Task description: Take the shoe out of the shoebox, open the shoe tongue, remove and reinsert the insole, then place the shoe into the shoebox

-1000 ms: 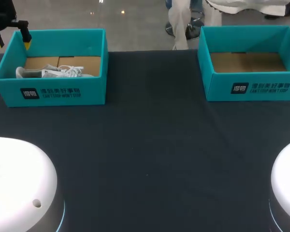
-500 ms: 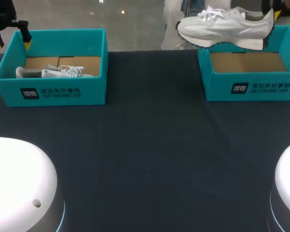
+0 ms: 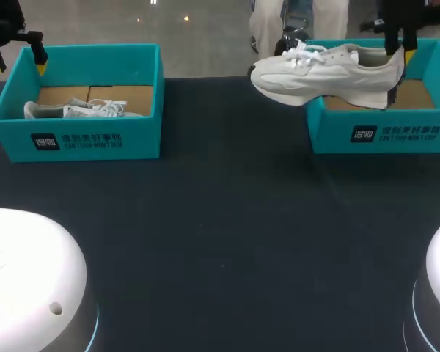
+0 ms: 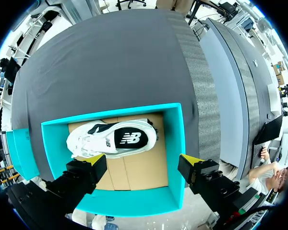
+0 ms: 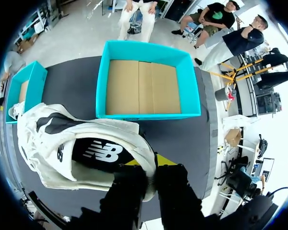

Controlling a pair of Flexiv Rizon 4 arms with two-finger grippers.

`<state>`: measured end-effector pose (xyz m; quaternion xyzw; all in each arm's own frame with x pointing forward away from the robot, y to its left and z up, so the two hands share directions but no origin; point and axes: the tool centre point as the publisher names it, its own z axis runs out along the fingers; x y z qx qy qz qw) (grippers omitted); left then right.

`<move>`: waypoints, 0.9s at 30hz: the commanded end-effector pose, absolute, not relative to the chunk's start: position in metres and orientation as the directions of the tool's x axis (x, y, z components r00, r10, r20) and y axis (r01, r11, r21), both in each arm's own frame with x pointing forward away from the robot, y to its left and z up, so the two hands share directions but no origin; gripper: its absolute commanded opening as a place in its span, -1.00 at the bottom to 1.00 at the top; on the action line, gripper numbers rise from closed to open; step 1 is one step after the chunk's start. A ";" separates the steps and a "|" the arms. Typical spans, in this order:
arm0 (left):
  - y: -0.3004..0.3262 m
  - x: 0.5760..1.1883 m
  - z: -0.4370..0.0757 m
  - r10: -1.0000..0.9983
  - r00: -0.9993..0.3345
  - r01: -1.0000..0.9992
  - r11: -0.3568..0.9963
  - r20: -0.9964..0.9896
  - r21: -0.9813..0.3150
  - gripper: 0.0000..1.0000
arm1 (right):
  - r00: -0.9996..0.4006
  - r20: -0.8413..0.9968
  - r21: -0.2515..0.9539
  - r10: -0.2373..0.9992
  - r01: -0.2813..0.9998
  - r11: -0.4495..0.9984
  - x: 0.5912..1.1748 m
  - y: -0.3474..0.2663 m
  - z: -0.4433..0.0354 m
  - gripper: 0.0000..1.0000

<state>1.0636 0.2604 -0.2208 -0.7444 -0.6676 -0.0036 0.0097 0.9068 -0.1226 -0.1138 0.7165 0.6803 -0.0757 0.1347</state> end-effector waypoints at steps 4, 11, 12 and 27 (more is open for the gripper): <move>0.261 1.064 -0.221 0.994 0.109 0.994 -0.109 0.019 -0.010 1.00 | 0.064 -0.286 0.156 0.956 0.988 -0.019 0.902 -0.124 -0.112 -1.00; 0.261 1.064 -0.221 0.994 0.109 0.994 -0.109 0.019 -0.010 1.00 | 0.064 -0.286 0.156 0.956 0.988 -0.019 0.902 -0.124 -0.112 -1.00; 0.261 1.064 -0.221 0.994 0.109 0.994 -0.109 0.019 -0.010 1.00 | 0.064 -0.286 0.156 0.956 0.988 -0.019 0.902 -0.124 -0.112 -1.00; 0.261 1.064 -0.221 0.994 0.109 0.994 -0.109 0.019 -0.010 1.00 | 0.021 -0.348 0.119 0.937 0.993 0.022 0.852 -0.079 -0.126 -1.00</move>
